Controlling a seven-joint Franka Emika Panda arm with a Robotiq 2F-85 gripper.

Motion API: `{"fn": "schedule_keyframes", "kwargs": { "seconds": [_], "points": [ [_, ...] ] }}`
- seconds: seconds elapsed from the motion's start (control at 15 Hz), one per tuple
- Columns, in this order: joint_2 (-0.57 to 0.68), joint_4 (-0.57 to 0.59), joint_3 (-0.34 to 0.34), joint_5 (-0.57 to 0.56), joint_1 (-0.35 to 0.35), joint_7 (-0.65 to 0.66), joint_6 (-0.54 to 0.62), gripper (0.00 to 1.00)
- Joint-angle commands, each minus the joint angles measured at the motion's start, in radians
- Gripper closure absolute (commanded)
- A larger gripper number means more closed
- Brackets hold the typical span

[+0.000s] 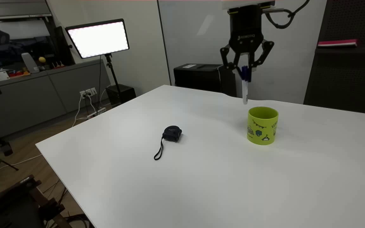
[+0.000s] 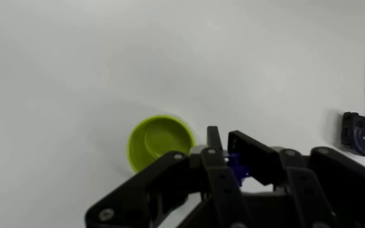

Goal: Take the marker out of the yellow mug

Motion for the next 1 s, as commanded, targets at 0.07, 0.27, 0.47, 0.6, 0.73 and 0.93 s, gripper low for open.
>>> {"fn": "schedule_keyframes", "kwargs": {
  "seconds": [0.07, 0.27, 0.47, 0.6, 0.73, 0.93],
  "points": [
    [0.080, 0.078, 0.043, 0.029, 0.012, -0.039, -0.069, 0.96],
    [0.110, 0.074, 0.062, 0.018, 0.036, -0.047, -0.065, 0.96],
    [0.140, 0.068, 0.071, 0.006, 0.065, -0.045, -0.054, 0.96],
    [0.157, 0.060, 0.074, -0.004, 0.084, -0.045, -0.046, 0.96],
    [0.167, 0.034, 0.062, -0.033, 0.112, -0.018, 0.013, 0.96],
    [0.188, 0.005, 0.048, -0.087, 0.142, 0.004, 0.129, 0.96]
  ]
}}
